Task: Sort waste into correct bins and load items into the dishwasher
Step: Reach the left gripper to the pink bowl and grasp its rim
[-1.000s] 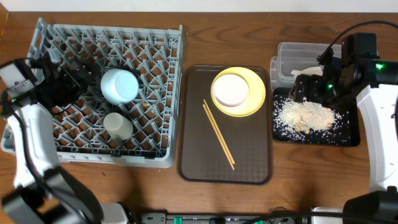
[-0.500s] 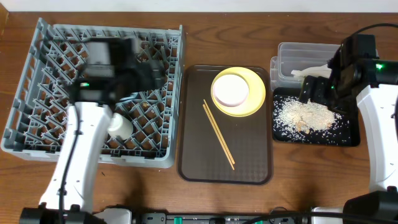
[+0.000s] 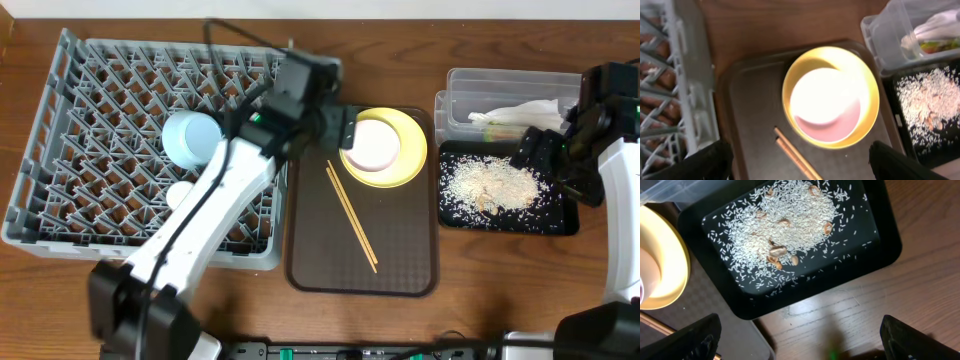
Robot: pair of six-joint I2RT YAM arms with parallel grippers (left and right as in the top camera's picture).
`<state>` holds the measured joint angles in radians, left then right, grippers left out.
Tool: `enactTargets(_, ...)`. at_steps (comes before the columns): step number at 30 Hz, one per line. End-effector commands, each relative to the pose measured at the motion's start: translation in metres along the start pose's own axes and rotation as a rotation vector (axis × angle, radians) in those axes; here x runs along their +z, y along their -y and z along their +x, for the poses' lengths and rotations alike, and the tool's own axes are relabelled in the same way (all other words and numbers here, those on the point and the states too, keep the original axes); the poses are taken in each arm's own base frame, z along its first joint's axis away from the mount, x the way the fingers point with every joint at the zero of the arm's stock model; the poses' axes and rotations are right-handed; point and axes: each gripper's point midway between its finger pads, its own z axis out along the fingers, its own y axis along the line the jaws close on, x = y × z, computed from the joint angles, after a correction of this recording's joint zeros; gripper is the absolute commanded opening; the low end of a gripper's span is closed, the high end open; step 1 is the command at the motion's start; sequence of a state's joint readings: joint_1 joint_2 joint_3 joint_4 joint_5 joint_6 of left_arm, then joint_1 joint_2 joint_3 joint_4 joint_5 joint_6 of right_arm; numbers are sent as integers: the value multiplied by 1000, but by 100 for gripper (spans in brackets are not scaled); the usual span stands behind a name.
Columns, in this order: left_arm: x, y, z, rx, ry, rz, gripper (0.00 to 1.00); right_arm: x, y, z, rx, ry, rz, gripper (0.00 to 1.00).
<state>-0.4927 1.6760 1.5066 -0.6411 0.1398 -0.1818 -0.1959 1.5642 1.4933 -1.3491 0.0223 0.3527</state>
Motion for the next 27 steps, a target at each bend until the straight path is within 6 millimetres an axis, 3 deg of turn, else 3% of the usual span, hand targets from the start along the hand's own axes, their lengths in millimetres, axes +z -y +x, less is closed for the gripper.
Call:
enactTargets(1,1,21,-29,47,35,7,89,-5,3,-5,15,22,5,99)
enactTargets(4,21,38,-27,99,11,25,89,-5,3,-5,15,22,5,99)
enactTargets(9,62,64,4,225,-78,41,89,-5,3,-5,7,21,5,99)
enactTargets(15,112,74,48,279,-198,-2,89,-5,3,-5,7,21,6,99)
enactTargets(20,142,81,81,311,-284,-8,88,-5,3,-5,7,21,5,99)
enactTargets(22,149,80,90,316,-307,-11,83,-5,3,-5,7,21,6,99)
enactTargets(25,156,78,98,318,-330,-18,62,-5,3,-5,7,21,6,99)
enactTargets(27,156,77,99,318,-332,-18,54,-5,3,-5,7,21,6,99)
